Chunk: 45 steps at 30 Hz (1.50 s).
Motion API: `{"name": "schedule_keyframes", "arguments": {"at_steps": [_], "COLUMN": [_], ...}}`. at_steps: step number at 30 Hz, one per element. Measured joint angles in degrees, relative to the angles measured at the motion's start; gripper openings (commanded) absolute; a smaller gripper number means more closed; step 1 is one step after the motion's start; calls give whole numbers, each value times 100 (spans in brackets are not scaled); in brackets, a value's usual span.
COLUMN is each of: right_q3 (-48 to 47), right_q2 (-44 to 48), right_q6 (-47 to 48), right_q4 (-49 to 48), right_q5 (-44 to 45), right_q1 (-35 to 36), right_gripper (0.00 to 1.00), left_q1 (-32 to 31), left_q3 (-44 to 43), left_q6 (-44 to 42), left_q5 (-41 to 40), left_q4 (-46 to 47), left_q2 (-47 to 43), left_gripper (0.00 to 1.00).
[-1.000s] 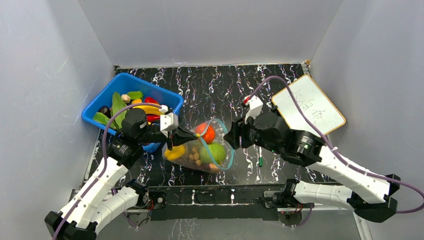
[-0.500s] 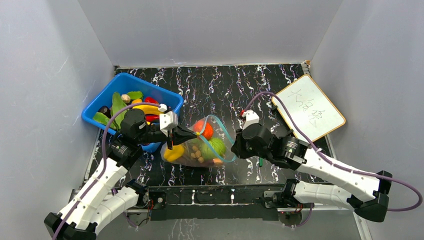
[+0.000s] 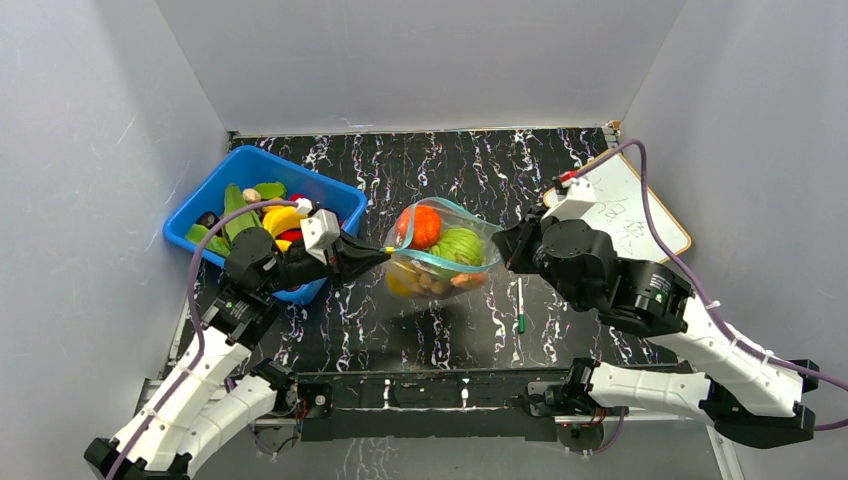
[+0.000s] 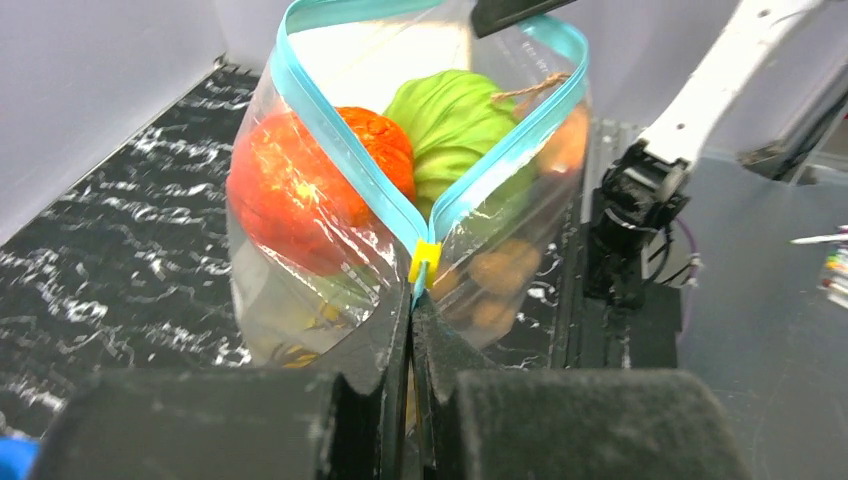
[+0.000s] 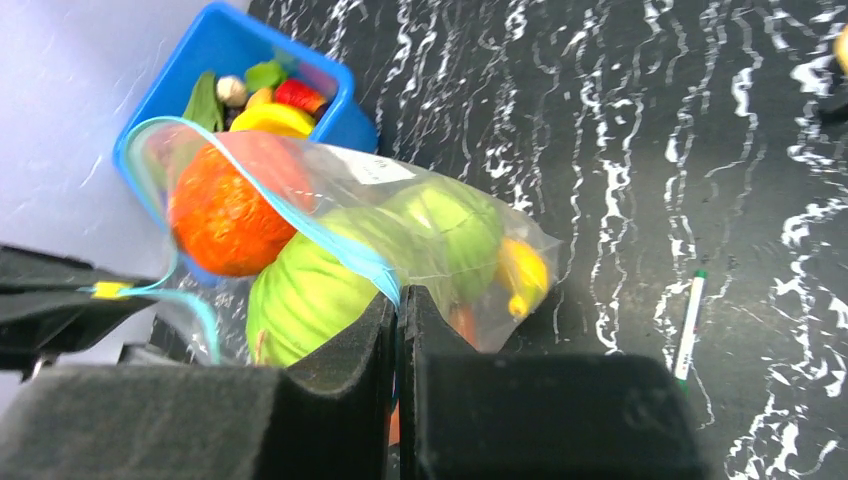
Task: Place the food in the zip-top bag and seal the zipper
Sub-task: Adjust the zipper food storage bag at the center of the board.
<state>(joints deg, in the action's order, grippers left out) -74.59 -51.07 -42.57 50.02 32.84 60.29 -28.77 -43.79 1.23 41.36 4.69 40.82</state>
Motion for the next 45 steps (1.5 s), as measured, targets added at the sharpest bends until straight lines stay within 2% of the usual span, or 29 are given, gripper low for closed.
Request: {"name": "schedule_keyframes", "arguments": {"at_steps": [4, 6, 8, 12, 15, 17, 19, 22, 25, 28, 30, 32, 35, 39, 43, 44, 45], "right_q3": [83, 442, 863, 1209, 855, 326, 240, 730, 1338, 1676, 1447, 938, 468, 1012, 2020, 2140, 2175], "right_q2": [92, 76, -52, -549, -675, -566, -188, 470, 356, -363, -730, -754, -282, 520, 538, 398, 243], "right_q6": [-179, -219, -243, -179, -127, -101, -57, -87, -221, -201, -63, 63, 219, 0, -216, -223, -208], "right_q4": [63, -94, -120, 17, 319, 289, -157, -656, -649, -400, -190, -166, -756, -1145, -960, -817, -728], "right_q5": [448, 507, 531, 487, 442, 450, 446, 494, 645, 562, 463, 308, 181, 431, 540, 533, 531], "right_q1": [13, 7, 0, -9, -9, -13, -15, -24, -48, -72, -68, -72, -68, -79, -101, -101, -101], "right_gripper": [0, 0, 0, 0, 0, 0, 0, 0, 0, 0, 0, 0, 0, 0, 0, 4, 13], "left_q1": [-11, -4, -4, -4, 0, 0, 0, -11, -7, -2, 0, 4, 9, 7, 9, 9, 9], "left_q3": [44, 439, 909, 1211, 1213, 1211, 1226, 1377, 1569, 1784, 1801, 1794, 1757, 1755, 1768, 1768, 1768], "left_q6": [496, 962, 1226, 1320, 1333, 1366, 1471, 1685, 1768, 1812, 1827, 1825, 1821, 1860, 1926, 1941, 1958], "left_q5": [420, 494, 496, 468, 461, 474, 481, 496, 485, 470, 472, 472, 472, 466, 474, 476, 483], "left_q4": [647, 1419, 1764, 1674, 1812, 1969, 2238, 2745, 2992, 2977, 2953, 2975, 2992, 3088, 3156, 3161, 3195], "left_q2": [208, 291, 284, 380, 387, 422, 501, 619, 680, 798, 870, 857, 852, 850, 852, 852, 857], "left_gripper": [0, 0, 0, 0, 0, 0, 0, 0, 0, 0, 0, 0, 0, 0, 0, 0, 0]}}
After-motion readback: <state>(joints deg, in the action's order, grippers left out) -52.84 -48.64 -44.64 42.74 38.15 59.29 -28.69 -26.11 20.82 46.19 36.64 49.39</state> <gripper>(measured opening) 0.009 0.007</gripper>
